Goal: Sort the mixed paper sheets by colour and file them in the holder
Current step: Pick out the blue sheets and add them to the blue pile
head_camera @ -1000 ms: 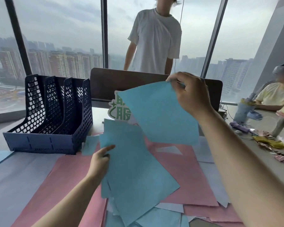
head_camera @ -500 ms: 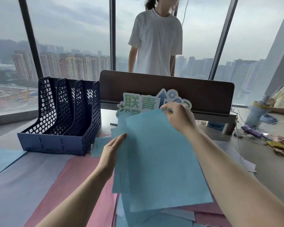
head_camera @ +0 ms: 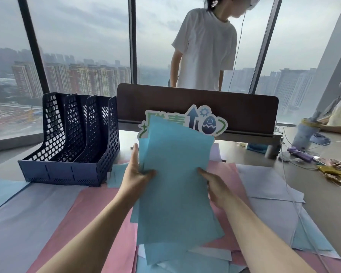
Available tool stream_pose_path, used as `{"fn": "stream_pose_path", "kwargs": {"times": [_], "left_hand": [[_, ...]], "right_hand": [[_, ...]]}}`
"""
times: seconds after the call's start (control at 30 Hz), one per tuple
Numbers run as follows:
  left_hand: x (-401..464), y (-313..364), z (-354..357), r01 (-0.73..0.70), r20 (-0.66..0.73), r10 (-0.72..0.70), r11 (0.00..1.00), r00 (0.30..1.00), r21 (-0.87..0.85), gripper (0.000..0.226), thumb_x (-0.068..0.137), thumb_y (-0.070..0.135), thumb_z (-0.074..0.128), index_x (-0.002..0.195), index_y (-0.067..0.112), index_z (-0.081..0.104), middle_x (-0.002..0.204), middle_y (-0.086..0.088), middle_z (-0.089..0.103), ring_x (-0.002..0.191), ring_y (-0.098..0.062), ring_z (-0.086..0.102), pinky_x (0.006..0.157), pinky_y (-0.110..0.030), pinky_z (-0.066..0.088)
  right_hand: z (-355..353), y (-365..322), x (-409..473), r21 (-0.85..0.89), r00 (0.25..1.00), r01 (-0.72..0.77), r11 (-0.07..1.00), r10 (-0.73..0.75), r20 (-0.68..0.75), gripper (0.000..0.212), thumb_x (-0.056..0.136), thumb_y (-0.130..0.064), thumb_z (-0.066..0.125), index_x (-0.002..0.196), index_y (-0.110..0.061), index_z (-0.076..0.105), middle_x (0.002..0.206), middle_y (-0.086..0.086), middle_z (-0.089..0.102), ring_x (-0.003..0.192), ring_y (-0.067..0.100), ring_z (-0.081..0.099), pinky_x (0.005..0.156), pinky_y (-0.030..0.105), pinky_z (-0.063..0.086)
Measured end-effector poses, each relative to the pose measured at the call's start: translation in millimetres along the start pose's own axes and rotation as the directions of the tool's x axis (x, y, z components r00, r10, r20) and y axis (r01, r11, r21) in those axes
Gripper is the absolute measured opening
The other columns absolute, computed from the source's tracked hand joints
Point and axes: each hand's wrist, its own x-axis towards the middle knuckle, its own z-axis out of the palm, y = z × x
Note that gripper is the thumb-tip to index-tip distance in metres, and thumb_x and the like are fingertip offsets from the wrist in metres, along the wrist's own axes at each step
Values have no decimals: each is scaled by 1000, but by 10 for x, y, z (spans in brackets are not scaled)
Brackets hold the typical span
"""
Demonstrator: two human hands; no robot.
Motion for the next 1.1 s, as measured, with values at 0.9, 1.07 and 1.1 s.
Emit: {"fn": "stream_pose_path", "kwargs": {"times": [0.9,1.07,1.1], "left_hand": [[38,-176,61,46,-195,-28,995,980,85,17,73,29,72,84,16,72,88,-7,73,82,-22,65,80,-44,55],[32,138,-419,5,-191,23,990,981,144,19,80,13,70,97,20,69,98,-8,74,89,-26,69,86,-45,55],[-8,200,-538,6,-188,21,990,982,141,20,85,6,66,100,18,68,98,-7,73,88,-24,68,86,-43,54]], "right_hand": [[519,-93,-336,-372,797,453,810,-555,-237,24,95,-9,46,113,-15,60,99,-5,70,94,17,64,81,27,48],[907,-302,-498,-452,717,537,712,-668,-201,21,93,-2,47,109,-12,57,67,-13,55,55,-3,51,54,19,36],[1035,-316,-529,-437,735,534,724,-653,-184,25,93,-3,47,112,-14,57,66,-10,55,52,1,48,55,24,36]]}}
